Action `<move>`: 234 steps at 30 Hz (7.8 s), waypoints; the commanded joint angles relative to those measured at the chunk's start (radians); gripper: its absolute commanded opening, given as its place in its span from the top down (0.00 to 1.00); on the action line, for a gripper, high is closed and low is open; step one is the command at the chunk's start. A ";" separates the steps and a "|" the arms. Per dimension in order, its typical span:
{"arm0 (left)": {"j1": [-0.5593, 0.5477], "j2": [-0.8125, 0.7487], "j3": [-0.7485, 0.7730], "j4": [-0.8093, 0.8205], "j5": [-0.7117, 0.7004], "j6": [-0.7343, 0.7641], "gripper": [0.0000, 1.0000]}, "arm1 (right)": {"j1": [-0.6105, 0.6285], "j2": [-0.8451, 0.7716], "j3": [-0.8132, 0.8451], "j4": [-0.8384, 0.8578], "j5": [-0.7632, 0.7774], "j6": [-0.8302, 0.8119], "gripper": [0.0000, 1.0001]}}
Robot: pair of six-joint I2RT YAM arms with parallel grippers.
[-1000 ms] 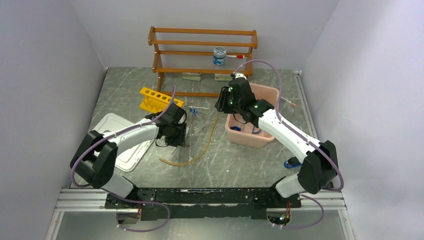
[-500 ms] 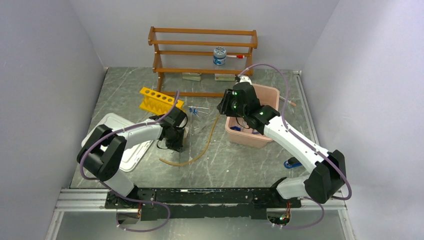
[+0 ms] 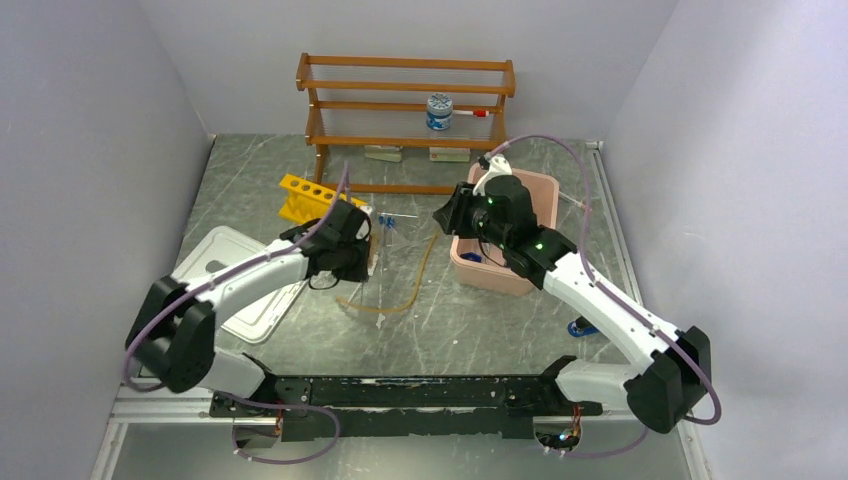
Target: Organize the chemistry lab equipment
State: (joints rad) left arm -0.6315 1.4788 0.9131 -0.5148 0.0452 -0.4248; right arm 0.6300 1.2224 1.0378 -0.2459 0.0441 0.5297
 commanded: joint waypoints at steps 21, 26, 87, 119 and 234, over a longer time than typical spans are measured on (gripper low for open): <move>-0.004 -0.251 0.104 0.129 -0.656 0.059 0.95 | 0.005 -0.187 -0.185 0.208 -0.230 0.063 0.43; -0.004 -0.251 0.116 0.140 -0.765 0.056 0.95 | 0.005 -0.178 -0.169 0.211 -0.243 0.055 0.43; 0.015 -0.239 0.247 0.274 0.105 0.006 0.03 | -0.161 0.008 -0.031 -0.141 0.167 0.195 1.00; 0.015 -0.106 0.055 0.220 -0.011 0.012 0.09 | -0.206 0.284 -0.054 -0.085 0.103 0.117 0.60; 0.207 -0.233 0.710 -0.210 0.071 -0.128 0.06 | -0.069 -0.024 0.254 0.279 -0.461 -0.275 1.00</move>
State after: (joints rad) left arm -0.4328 1.2400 1.6405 -0.8238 0.0593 -0.5755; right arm 0.5915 1.2480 1.2198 0.1795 -0.5491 0.2913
